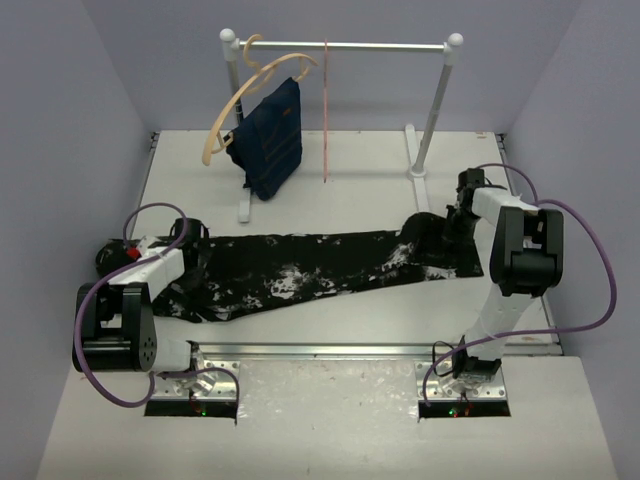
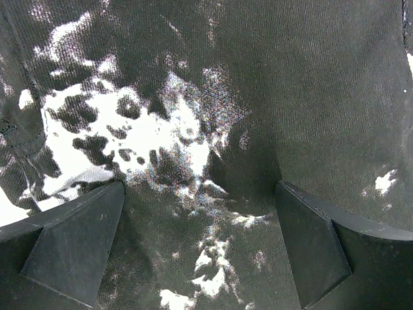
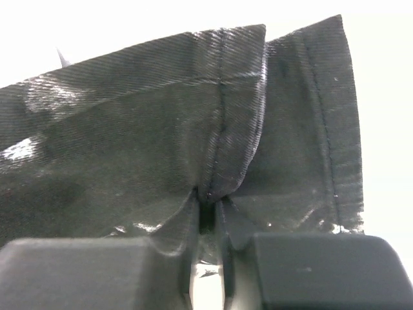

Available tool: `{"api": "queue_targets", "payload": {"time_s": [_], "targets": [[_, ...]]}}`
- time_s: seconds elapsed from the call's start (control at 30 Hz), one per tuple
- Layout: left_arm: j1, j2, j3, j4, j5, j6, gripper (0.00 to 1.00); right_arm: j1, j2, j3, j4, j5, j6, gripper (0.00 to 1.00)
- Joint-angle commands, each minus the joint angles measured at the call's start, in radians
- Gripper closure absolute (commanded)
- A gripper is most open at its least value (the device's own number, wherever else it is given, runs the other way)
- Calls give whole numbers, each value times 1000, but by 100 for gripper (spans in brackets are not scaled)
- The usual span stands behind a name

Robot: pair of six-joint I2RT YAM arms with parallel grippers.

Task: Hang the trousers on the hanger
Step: Fold the trousers at the center of the board.

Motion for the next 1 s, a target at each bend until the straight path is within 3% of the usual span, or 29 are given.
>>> {"api": "queue_targets", "payload": {"time_s": [0.0,0.13,0.4,0.77,0.9,0.97], "targets": [[6,-19,-11,44,30,9,0,-15,-34,-9,-38,89,-7,97],[6,-22,-10,46,33,9,0,-14,-82,7,-106,146,5,94],[6,-27,-15,55,38,9,0,-15,-132,17,-253,260,39,100],[6,-30,-11,70,70,21,0,-100,-129,-5,-274,536,120,100],[5,-35,-11,73,80,31,0,-100,-74,61,-271,502,127,87],[4,-40,-11,73,83,40,0,-97,-74,60,-234,466,108,87]]}}
